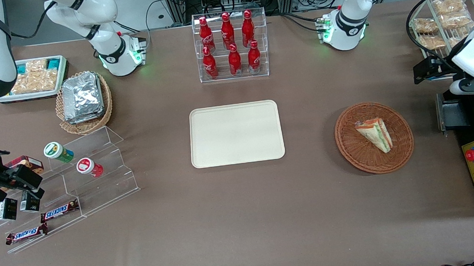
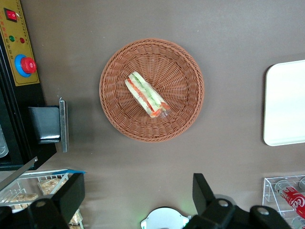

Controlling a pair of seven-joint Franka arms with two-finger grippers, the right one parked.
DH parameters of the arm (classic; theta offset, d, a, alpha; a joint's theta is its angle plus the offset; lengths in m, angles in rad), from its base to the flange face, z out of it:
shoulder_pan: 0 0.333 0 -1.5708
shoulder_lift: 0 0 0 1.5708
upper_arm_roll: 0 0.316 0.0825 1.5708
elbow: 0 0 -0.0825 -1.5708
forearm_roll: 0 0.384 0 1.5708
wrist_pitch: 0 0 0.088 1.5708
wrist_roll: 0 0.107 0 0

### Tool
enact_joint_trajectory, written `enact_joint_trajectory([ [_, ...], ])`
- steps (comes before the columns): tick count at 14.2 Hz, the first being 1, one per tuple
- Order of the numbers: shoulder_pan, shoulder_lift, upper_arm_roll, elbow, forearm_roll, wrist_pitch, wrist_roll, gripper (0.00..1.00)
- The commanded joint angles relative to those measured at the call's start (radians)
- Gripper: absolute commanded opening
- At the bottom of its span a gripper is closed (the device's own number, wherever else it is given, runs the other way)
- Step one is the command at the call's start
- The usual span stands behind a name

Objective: Place sandwich from basket to tray
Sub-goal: 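Move the left gripper down over the wrapped sandwich in the wicker basket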

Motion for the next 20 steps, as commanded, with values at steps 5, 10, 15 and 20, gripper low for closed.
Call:
enact_joint_trajectory([
  [5, -0.003, 0.014, 0.004, 0.009, -0.006, -0.007, -0.007, 1.00],
  [10, 0.003, 0.014, 0.009, -0.169, 0.005, 0.126, -0.083, 1.00],
  [15, 0.035, 0.011, 0.009, -0.364, 0.006, 0.346, -0.197, 1.00],
  [20, 0.020, 0.015, -0.002, -0.506, 0.006, 0.550, -0.499, 1.00],
])
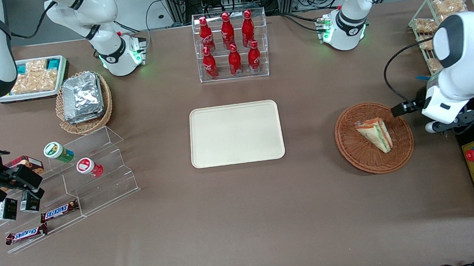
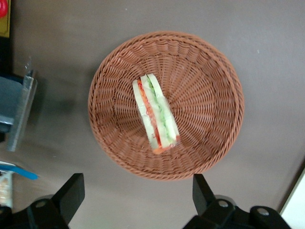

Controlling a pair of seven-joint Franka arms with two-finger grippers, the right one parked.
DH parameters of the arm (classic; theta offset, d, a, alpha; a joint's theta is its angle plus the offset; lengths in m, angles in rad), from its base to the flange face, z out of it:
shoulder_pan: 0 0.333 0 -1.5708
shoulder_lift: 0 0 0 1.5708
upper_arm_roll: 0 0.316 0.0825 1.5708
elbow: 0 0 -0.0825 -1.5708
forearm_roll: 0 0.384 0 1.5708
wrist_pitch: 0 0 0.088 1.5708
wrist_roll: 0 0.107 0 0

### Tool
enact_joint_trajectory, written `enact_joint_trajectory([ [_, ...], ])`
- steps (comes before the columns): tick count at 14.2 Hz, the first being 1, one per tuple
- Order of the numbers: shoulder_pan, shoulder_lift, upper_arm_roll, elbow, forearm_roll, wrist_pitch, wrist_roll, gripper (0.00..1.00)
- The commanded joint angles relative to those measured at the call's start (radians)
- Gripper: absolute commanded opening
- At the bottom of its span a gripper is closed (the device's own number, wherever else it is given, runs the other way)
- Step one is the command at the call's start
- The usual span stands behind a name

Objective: Place sandwich from basket to tray
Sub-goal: 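Move the left gripper down over the wrapped sandwich in the wicker basket, then close the left gripper on the sandwich's upright edge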

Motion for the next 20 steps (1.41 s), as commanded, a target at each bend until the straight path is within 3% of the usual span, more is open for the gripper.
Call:
enact_joint_trajectory([
  [1, -0.011, -0.020, -0.007, -0.101, 0.006, 0.122, -0.143, 1.00],
  [7, -0.027, 0.026, -0.007, -0.187, 0.020, 0.260, -0.315, 1.00],
  [15, -0.027, 0.098, -0.005, -0.221, 0.026, 0.375, -0.401, 1.00],
  [20, -0.027, 0.141, -0.004, -0.299, 0.027, 0.531, -0.458, 1.00],
])
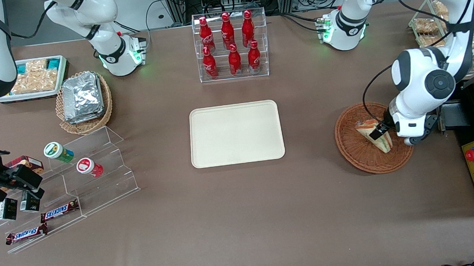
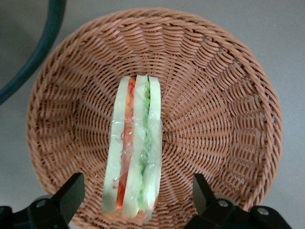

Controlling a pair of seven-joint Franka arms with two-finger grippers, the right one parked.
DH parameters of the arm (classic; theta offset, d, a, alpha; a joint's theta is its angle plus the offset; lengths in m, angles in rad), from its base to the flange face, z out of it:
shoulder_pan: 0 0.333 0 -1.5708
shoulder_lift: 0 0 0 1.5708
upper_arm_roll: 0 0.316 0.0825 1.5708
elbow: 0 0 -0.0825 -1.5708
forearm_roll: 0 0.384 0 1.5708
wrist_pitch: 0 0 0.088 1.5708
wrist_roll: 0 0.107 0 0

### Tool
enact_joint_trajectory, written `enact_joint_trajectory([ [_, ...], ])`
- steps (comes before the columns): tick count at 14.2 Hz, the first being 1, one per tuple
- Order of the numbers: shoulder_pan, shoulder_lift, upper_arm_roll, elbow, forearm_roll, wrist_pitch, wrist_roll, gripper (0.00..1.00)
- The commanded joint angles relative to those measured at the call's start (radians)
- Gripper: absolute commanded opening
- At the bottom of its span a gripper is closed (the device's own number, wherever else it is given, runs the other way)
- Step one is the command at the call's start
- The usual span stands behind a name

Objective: Place sandwich from basket to tray
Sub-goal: 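Close the left gripper on the sandwich's upright edge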

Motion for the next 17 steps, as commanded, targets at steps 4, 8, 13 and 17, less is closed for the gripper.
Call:
enact_joint_trajectory([
  [4, -0.006, 0.039, 0.008, -0.094, 0.021, 0.162, -0.034, 1.00],
  [8, -0.002, 0.037, 0.009, -0.098, 0.022, 0.165, -0.029, 0.30],
  [13, 0.002, 0.022, 0.011, -0.094, 0.045, 0.151, -0.025, 0.00],
  [17, 0.002, -0.053, 0.010, -0.063, 0.047, 0.033, -0.014, 0.00],
])
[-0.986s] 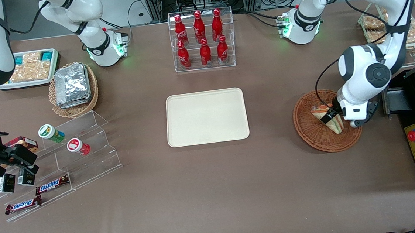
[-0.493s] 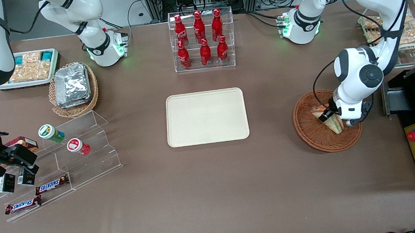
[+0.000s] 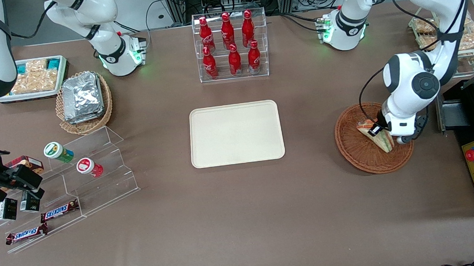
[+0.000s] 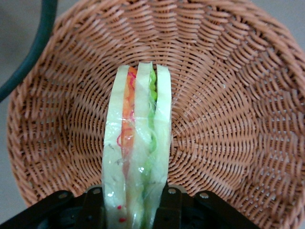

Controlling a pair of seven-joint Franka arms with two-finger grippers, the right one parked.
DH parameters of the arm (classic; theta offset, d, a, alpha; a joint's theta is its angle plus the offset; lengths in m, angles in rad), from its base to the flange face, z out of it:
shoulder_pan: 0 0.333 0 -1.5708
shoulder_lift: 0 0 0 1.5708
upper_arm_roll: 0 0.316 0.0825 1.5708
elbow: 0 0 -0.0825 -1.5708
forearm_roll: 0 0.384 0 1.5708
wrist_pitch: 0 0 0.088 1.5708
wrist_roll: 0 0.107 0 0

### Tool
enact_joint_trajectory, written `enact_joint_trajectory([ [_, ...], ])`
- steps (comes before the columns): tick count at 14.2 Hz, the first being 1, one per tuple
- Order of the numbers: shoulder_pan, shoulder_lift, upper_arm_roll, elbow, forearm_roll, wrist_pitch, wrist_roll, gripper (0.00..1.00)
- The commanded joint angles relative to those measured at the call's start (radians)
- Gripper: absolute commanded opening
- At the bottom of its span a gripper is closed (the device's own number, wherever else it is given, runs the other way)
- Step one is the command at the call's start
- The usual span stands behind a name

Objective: Place sandwich from basket to tray
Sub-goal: 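Close the left gripper on the sandwich's upright edge, then lift the sandwich and carry it with the left gripper toward the cream tray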

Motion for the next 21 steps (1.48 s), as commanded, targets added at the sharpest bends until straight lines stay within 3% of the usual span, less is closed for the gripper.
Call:
enact_joint_trajectory([
  [1, -0.004, -0.082, 0.000, 0.029, 0.022, -0.102, -0.004, 0.00],
  [4, -0.014, -0.097, -0.026, 0.125, 0.029, -0.237, -0.001, 0.00],
  [8, -0.014, -0.090, -0.135, 0.259, 0.029, -0.397, -0.013, 0.00],
  [13, -0.014, -0.079, -0.262, 0.290, 0.030, -0.388, -0.008, 0.00],
  [19, -0.015, -0.060, -0.457, 0.300, 0.085, -0.327, -0.002, 0.00],
  [21, -0.044, -0.024, -0.482, 0.300, 0.168, -0.308, -0.004, 0.00],
])
